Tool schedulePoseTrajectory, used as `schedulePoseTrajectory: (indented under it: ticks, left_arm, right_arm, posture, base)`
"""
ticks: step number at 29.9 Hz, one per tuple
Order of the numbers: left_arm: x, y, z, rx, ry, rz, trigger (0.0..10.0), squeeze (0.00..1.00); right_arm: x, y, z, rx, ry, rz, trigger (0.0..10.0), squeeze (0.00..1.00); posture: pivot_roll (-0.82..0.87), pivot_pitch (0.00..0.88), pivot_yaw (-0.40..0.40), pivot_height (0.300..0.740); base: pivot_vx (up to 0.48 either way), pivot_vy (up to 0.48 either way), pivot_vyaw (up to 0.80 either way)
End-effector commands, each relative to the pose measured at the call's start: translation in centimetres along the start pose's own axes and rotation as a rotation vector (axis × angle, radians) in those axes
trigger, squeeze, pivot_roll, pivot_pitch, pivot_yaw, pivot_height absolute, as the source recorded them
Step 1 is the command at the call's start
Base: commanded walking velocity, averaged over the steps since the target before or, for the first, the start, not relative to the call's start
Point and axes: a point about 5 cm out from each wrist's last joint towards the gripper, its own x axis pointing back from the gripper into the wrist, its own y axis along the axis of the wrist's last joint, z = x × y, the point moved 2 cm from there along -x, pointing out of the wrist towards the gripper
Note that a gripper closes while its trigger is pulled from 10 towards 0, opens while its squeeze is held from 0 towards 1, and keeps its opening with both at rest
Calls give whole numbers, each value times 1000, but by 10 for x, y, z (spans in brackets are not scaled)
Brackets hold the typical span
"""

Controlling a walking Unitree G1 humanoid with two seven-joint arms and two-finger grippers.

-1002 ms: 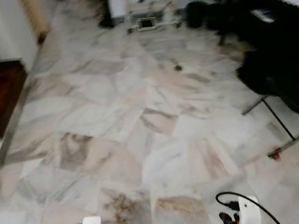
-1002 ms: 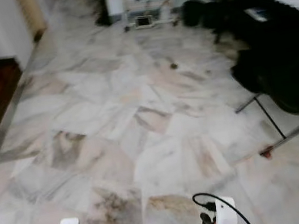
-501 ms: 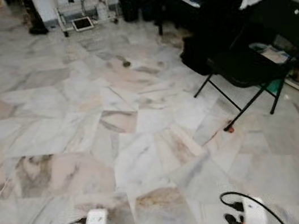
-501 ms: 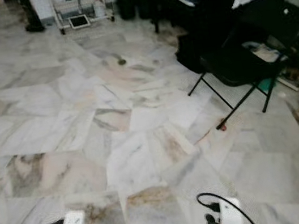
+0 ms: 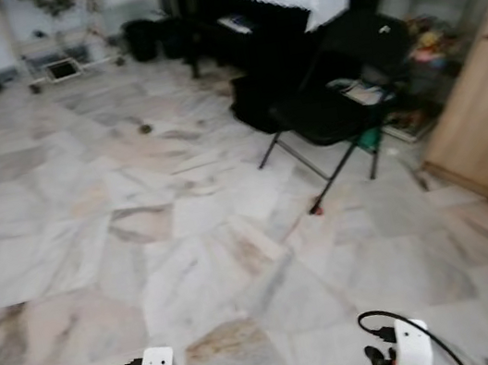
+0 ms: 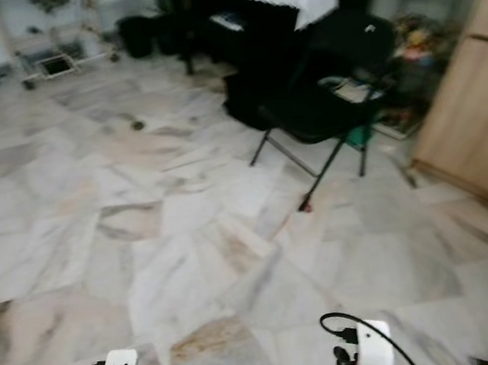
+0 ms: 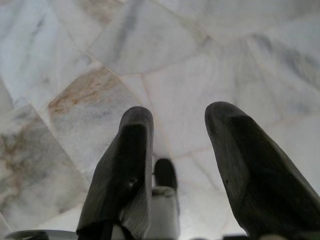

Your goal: Setting the table

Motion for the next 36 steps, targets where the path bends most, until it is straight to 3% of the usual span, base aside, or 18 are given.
schedulePoseTrajectory:
  ticks: [1,36]
  left_arm:
    - [0,0,-4,-6,-11,6,10000,0]
    - [0,-1,-3,-54,-14,12,10000,0]
  right_arm:
    - [1,2,-7,4,-20,-8,10000,0]
    - [2,-2,-6,1,-22,-1,10000,0]
  posture:
    - [53,0,-44,740]
    - [58,0,-35,740]
  base:
    - [0,0,-681]
    - [0,0,-678]
